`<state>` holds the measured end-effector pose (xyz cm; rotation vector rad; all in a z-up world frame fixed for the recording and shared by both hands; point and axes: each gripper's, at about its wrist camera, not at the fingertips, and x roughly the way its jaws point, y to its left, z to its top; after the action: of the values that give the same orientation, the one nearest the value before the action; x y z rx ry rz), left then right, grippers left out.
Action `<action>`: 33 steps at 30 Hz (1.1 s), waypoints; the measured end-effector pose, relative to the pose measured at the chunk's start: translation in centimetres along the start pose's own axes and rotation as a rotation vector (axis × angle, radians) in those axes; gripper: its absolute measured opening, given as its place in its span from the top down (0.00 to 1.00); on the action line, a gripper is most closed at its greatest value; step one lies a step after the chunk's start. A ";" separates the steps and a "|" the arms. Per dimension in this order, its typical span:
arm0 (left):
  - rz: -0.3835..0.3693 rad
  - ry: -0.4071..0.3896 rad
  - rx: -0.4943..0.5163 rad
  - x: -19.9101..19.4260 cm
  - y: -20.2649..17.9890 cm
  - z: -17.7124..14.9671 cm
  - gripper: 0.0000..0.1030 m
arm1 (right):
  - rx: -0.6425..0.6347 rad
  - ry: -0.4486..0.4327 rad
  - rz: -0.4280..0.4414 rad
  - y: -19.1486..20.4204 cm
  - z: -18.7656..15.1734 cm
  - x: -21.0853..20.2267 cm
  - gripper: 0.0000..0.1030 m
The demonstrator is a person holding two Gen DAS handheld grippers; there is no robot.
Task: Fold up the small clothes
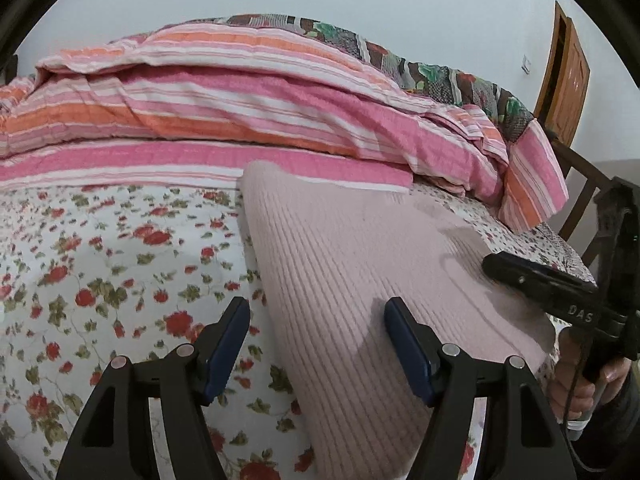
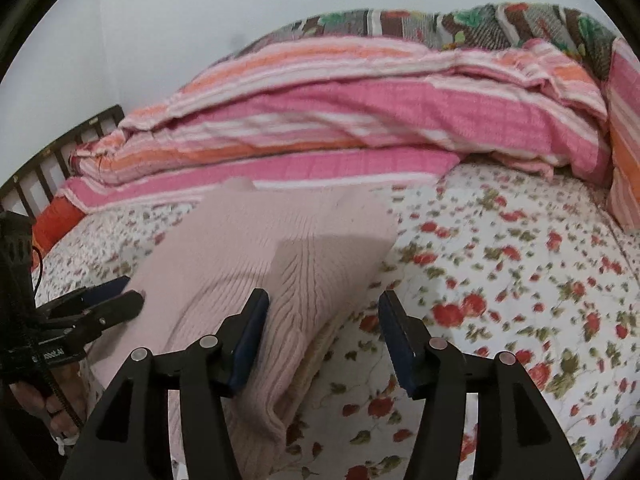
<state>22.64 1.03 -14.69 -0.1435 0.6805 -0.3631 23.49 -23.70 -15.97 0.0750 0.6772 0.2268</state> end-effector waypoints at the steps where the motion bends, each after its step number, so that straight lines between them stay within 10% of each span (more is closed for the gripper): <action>1: 0.003 -0.005 -0.003 0.0 -0.1 0.1 0.33 | -0.003 -0.016 -0.007 0.0 0.1 -0.2 0.46; 33: -0.002 0.017 -0.015 0.2 0.2 -0.4 0.32 | -0.025 0.026 -0.097 -1.2 -0.8 -0.5 0.31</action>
<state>22.57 1.17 -15.15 -0.1559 0.6996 -0.3615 22.88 -25.03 -16.45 0.0157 0.7015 0.1434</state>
